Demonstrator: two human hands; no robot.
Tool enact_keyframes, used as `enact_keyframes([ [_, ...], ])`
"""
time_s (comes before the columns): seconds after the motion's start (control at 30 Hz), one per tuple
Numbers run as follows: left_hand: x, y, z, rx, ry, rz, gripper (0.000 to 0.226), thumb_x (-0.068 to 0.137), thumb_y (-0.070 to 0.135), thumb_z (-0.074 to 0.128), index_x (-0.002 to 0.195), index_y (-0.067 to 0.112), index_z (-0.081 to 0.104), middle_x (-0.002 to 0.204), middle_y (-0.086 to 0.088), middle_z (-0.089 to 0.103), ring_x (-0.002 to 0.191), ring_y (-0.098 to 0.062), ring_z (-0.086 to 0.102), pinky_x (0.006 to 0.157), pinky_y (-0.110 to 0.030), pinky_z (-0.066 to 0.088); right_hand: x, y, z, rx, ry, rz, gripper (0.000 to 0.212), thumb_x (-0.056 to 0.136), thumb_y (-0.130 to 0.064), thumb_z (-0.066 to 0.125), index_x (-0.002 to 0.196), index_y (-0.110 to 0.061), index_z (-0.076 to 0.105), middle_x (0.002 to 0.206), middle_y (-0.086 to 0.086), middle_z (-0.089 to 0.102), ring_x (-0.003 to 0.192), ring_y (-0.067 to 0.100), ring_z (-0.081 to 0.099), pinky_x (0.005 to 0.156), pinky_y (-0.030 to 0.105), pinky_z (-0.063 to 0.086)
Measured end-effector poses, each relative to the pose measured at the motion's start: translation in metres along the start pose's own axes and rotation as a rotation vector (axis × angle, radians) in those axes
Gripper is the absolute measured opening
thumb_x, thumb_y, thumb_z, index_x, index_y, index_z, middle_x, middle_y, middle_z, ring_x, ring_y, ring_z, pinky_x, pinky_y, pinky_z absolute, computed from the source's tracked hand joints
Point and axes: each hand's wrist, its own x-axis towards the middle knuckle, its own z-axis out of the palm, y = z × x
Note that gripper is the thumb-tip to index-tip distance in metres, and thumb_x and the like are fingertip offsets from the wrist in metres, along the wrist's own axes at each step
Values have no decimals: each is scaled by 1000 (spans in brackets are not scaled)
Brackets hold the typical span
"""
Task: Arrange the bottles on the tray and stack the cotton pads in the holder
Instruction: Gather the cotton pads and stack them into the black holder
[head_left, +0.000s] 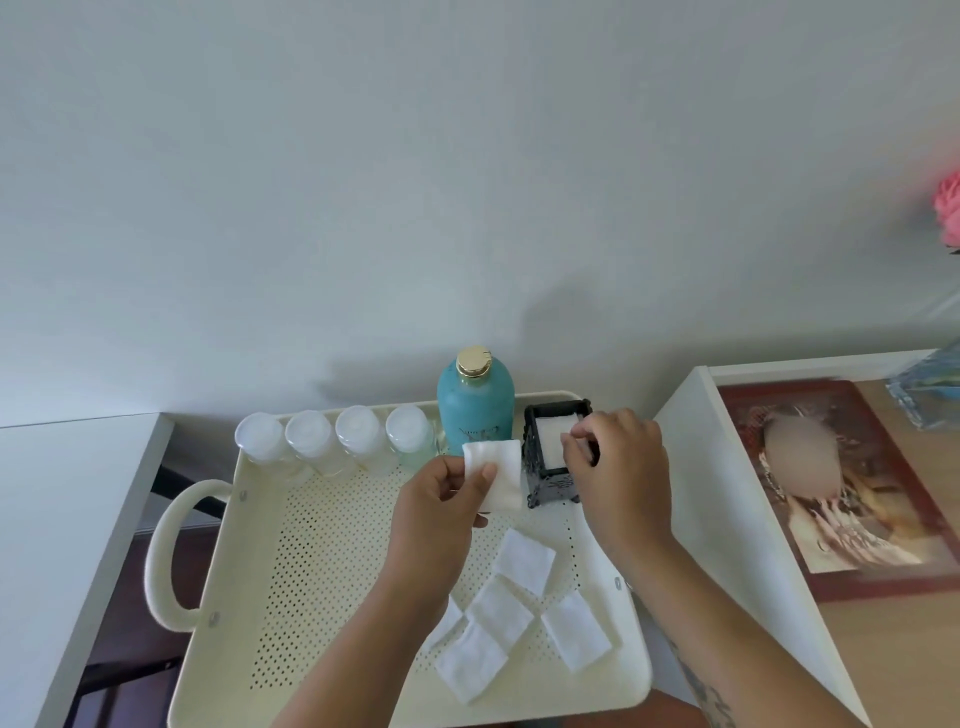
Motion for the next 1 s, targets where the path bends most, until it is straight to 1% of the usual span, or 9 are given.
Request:
enact_keyframes([
  [0.1,2,1,4,-14,-2,3,8,88,34,68,89,27,70,76,7,75,57,-2,62,49,-10,44,-2,4,2,-9,19,-33,5,87,-20,62,87,-15,65,88,3,56,81,26,46,66,40,45],
  [0.2,4,4,9,-20,-17,27,6,88,33,69,88,27,70,76,9,75,58,-1,63,53,-10,48,-4,10,0,-8,23,-137,11,89,-18,56,91,-19,67,95,-3,60,87,23,47,72,35,41],
  [0.33,8,5,17,-19,-23,45,6,87,30,70,89,25,71,79,10,75,67,-2,67,58,-13,52,-11,17,0,-171,-103,-243,19,91,-30,51,89,-25,69,113,-9,63,109,25,49,82,38,39],
  [0.47,11,8,28,1,-2,65,6,86,29,71,88,24,70,77,7,73,61,-5,66,55,-16,53,-14,22,-3,-101,-106,-209,32,96,-34,39,105,-22,68,122,-7,61,115,22,48,90,37,41],
  [0.57,13,15,38,27,11,88,13,85,29,73,89,19,65,76,0,72,54,-10,66,50,-18,51,-19,25,-2,30,-78,-124,35,98,-24,38,123,-11,59,130,3,55,122,19,47,99,35,41],
  [0.67,17,23,51,118,28,130,15,88,33,69,87,19,62,77,-2,69,52,-10,66,48,-20,53,-28,32,0,126,-77,-22,37,97,-13,39,131,-8,51,136,3,50,126,16,45,106,31,38],
  [0.77,18,28,64,170,20,163,12,92,32,63,87,21,61,77,1,67,49,-8,65,49,-25,56,-37,37,0,124,-84,-4,39,93,-6,43,132,-7,51,135,3,52,123,16,49,102,23,38],
  [0.9,20,28,76,212,23,174,13,92,32,62,81,25,61,73,1,69,53,-13,67,59,-41,61,-42,40,3,97,-84,-9,42,91,-3,47,133,-5,51,136,6,53,123,19,52,98,28,44],
  [1.0,20,30,78,156,46,138,13,91,33,62,79,29,61,70,4,70,50,-9,66,60,-43,61,-41,42,4,73,-76,-33,42,90,-2,49,132,-4,52,134,8,54,121,20,54,97,31,48],
])
